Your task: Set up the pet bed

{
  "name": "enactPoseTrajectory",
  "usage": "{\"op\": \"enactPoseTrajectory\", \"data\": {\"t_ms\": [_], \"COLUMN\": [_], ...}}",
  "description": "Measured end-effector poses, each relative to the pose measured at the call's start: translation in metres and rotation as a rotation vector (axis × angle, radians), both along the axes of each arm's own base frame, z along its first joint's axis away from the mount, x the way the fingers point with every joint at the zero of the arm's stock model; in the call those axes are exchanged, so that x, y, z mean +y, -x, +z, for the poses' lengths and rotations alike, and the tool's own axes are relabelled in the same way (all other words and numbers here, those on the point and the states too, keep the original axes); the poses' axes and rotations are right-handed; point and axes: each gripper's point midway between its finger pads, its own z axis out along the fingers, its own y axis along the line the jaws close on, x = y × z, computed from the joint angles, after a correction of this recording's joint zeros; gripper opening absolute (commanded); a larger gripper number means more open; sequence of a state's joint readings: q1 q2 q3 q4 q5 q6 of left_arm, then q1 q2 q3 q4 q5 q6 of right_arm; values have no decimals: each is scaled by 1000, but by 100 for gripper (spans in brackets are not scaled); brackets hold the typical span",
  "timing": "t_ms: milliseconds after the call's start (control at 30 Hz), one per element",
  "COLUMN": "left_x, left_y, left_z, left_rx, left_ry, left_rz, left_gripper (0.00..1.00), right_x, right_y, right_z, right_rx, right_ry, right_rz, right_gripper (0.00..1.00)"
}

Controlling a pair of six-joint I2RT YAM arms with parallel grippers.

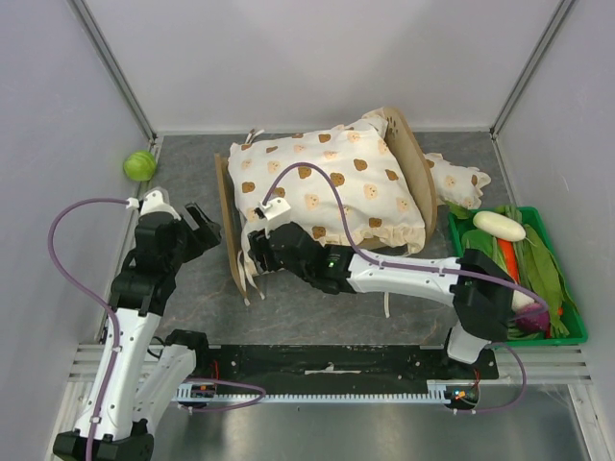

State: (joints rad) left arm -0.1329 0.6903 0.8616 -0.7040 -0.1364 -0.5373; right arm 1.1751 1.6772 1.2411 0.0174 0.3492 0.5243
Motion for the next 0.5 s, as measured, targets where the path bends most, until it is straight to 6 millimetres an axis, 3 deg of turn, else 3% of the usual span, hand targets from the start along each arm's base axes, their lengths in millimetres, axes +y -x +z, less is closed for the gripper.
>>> {"op": "enactPoseTrajectory", "data": {"t_ms": [100, 133, 200, 233, 433, 500], "left_x": [-3, -4, -8, -10, -22, -29], "left_y": [3, 4, 5, 6, 8, 9], "left_z": [-3, -4, -5, -5, -7, -8], "left_rx": [2, 5, 10, 9, 17, 20], "left_ry": [4, 6, 6, 5, -15, -16], "left_rz": [-20, -32, -57, -72, -188, -240], "left_gripper": [92, 92, 92, 92, 91, 86], "right_x": [4, 4, 5, 4, -4, -11], "right_y": [-11, -15, -22, -23, -32, -34], "right_z": [-13, -16, -24, -26, -25, -19], "right_rx": [-15, -23, -42, -48, -95, -106], "right_ry": [39, 54, 85, 98, 140, 139], "right_rz": [-45, -56, -78, -79, -101, -107], "right_gripper": [49, 33, 17, 2, 0, 0]}}
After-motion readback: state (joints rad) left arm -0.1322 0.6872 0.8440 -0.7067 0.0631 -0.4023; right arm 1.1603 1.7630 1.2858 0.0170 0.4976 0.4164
